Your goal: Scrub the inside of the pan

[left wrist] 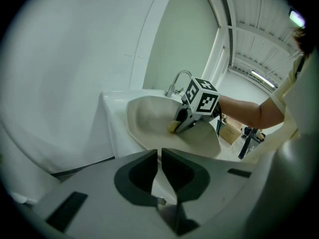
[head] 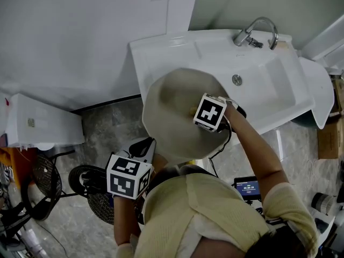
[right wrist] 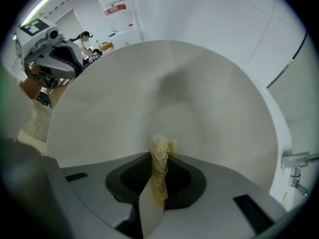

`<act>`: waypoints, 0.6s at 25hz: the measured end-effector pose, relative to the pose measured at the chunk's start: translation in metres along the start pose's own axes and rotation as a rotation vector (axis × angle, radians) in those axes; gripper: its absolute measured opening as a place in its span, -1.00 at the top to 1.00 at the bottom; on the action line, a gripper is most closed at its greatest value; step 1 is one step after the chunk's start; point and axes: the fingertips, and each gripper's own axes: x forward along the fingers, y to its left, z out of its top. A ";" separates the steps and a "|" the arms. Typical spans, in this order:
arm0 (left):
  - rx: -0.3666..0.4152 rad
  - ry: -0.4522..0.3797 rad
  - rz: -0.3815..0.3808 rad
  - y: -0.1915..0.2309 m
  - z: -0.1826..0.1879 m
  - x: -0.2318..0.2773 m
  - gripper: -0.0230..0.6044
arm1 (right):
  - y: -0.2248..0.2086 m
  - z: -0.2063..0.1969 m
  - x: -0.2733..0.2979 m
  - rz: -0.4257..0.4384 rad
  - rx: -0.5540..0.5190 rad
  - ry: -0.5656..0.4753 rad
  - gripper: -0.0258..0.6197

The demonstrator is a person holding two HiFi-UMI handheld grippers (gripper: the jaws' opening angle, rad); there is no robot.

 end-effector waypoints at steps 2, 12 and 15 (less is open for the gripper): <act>0.000 0.000 0.000 0.000 0.000 0.000 0.69 | -0.006 0.002 0.000 -0.019 0.029 -0.002 0.69; 0.000 -0.001 -0.002 0.001 -0.001 -0.001 0.69 | -0.013 0.026 0.002 -0.100 0.014 -0.077 0.69; 0.002 -0.001 0.000 0.001 -0.001 0.000 0.69 | 0.000 0.032 0.004 -0.064 -0.031 -0.095 0.69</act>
